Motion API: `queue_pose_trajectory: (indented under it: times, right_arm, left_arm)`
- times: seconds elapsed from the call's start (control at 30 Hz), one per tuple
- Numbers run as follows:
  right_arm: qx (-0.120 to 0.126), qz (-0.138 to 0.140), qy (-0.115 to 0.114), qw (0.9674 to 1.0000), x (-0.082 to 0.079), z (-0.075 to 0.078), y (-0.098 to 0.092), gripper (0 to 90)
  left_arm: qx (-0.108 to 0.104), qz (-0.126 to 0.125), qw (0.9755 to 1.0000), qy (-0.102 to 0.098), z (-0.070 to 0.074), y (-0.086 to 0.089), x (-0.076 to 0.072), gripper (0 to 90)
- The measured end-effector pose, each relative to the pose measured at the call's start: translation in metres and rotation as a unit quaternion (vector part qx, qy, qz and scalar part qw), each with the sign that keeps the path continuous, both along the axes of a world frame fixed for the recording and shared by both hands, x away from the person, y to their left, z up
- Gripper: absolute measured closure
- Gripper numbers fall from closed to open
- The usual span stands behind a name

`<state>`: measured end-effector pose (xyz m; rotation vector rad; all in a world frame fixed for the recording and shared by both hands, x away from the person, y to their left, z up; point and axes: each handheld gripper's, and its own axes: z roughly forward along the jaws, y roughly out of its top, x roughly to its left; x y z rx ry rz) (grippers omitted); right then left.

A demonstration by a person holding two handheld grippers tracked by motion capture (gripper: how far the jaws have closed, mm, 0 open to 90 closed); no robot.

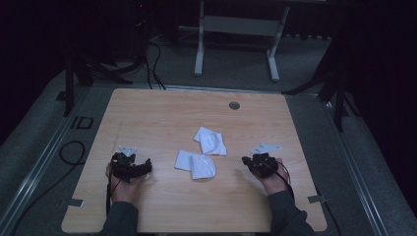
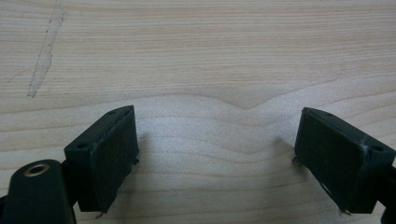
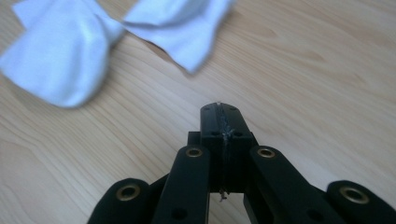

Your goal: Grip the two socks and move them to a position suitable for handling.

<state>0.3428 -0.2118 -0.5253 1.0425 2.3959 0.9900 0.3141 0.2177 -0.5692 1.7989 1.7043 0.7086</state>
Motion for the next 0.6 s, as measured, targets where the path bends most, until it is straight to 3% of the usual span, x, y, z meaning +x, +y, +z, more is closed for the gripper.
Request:
queue_pose_trajectory:
  times: [0.07, 0.17, 0.3, 0.47, 0.53, 0.6]
  right_arm:
    - [-0.004, 0.009, -0.002, 0.9999, 0.000, 0.001, 0.007, 89.4]
    - [-0.020, 0.048, -0.006, 0.9986, 0.000, 0.003, 0.036, 89.1]
    - [-0.018, 0.081, -0.008, 0.9965, -0.002, 0.002, 0.067, 86.0]
    - [-0.014, 0.092, 0.000, 0.9956, -0.002, -0.004, 0.091, 85.5]
    - [-0.040, 0.099, 0.005, 0.9943, 0.000, -0.014, 0.104, 85.8]
    - [-0.044, 0.099, 0.009, 0.9941, 0.001, -0.018, 0.107, 85.8]
  left_arm:
    - [-0.001, 0.001, 1.0000, 0.000, 0.000, 0.000, 0.000, 13.2]
    - [-0.001, 0.002, 1.0000, 0.000, 0.000, 0.000, 0.000, 13.2]
    - [-0.001, 0.004, 1.0000, -0.001, 0.000, 0.000, 0.000, 14.4]
    - [0.000, 0.001, 1.0000, -0.007, 0.000, -0.002, -0.003, 20.9]
    - [0.000, 0.003, 1.0000, -0.008, 0.001, -0.004, -0.004, 22.7]
    - [-0.001, 0.002, 1.0000, -0.004, 0.003, -0.007, -0.005, 25.0]
